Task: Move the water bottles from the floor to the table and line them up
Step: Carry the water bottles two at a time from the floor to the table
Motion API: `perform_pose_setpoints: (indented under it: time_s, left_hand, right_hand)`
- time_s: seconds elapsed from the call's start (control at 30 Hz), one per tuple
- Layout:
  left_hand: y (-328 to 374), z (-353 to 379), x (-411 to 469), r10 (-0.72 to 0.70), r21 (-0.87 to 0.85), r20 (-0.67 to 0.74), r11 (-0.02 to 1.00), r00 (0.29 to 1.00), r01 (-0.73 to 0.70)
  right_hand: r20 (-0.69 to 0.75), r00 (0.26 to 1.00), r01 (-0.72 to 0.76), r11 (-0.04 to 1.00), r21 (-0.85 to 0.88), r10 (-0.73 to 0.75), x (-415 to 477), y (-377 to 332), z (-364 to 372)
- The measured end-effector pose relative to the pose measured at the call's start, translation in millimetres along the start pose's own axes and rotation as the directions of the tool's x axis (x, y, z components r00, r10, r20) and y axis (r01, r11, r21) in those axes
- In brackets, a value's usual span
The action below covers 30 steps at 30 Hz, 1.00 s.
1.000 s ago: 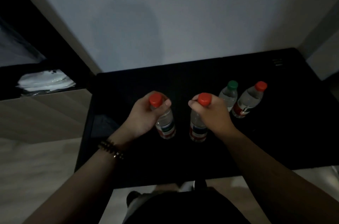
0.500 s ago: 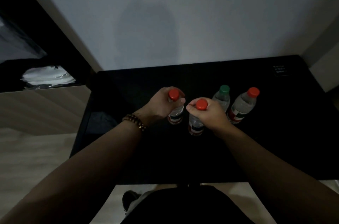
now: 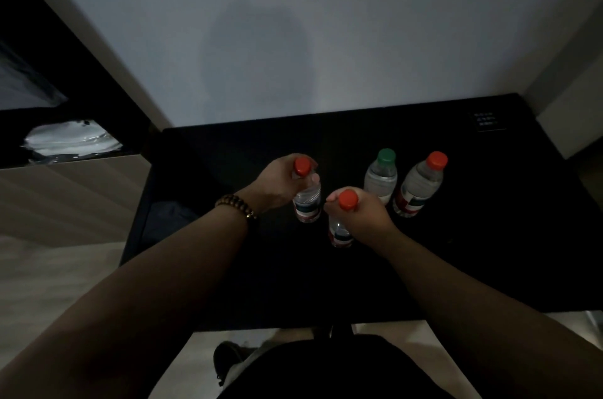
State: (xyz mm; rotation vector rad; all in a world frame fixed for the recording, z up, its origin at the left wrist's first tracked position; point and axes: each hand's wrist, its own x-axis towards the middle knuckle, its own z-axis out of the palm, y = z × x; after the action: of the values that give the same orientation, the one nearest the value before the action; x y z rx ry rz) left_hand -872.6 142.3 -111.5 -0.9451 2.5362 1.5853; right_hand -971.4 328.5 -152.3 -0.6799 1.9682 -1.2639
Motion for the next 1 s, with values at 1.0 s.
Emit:
perform_pose_setpoints:
  time_s: [1.0]
  left_hand:
    - [1, 8, 5, -0.171, -0.024, -0.214, 0.985, 0.962, 0.170]
  right_hand:
    - [0.069, 0.990, -0.097, 0.949, -0.302, 0.123, 3, -23, -11]
